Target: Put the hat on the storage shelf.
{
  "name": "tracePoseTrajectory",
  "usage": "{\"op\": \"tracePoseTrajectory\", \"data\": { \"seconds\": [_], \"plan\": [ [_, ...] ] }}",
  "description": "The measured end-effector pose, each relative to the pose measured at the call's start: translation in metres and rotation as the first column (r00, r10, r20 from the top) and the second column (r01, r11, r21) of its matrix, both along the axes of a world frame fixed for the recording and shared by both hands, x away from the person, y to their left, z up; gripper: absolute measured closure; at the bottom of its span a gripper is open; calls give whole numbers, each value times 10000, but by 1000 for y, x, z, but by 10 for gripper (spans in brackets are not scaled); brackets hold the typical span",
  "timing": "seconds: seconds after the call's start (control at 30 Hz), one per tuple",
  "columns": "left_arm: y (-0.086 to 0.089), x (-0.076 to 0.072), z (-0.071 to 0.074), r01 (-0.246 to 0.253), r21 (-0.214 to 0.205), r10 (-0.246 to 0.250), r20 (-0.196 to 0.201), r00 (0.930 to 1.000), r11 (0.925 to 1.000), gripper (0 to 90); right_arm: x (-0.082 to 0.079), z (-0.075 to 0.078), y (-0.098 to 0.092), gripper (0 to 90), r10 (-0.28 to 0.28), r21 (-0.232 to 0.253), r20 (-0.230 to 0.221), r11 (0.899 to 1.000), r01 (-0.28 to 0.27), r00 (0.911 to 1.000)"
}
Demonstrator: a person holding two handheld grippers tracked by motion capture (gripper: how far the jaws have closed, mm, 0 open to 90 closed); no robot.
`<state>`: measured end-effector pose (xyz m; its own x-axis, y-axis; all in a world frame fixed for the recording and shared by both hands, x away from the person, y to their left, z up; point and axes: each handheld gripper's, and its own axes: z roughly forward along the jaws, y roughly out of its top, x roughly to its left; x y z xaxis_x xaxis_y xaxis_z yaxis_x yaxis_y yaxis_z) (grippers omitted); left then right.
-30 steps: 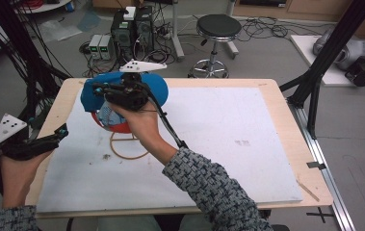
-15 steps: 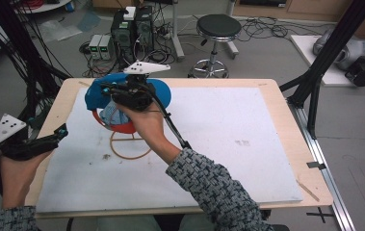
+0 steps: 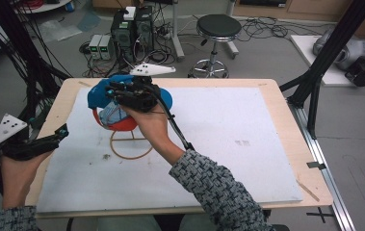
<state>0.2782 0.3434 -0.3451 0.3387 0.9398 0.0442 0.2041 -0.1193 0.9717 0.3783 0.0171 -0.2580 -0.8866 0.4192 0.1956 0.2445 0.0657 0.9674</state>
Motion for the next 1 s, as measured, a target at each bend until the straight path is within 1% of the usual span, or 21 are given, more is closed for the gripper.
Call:
{"op": "tracePoseTrajectory", "data": {
  "seconds": [0.2,0.43,0.57,0.63,0.7,0.83,1.0],
  "plan": [
    [0,0,0,8,15,-8,-4,10000,10000,201,-1,-2,-4,691,-79,-5,55,10000,79,10000],
    [-1,0,0,16,12,-16,-22,10000,10000,201,-3,0,-10,671,-149,29,137,9999,149,9998],
    [-1,0,0,29,4,-29,-8,10000,10000,201,-4,2,-14,635,-221,7,241,9998,221,9995],
    [0,0,0,21,14,-21,-8,10000,10000,201,-4,3,-16,608,-343,-25,324,9994,344,9989],
    [0,0,0,22,25,-22,-9,10000,10000,201,-4,4,-19,574,-487,-2,292,9988,487,9984],
    [1,0,0,15,5,-15,-9,10000,10000,201,-1,6,-28,533,-770,64,324,9970,769,9965],
    [0,0,0,25,23,-25,-18,10000,10000,201,3,9,-38,510,-1146,82,369,9934,1143,9927]
  ]
}}
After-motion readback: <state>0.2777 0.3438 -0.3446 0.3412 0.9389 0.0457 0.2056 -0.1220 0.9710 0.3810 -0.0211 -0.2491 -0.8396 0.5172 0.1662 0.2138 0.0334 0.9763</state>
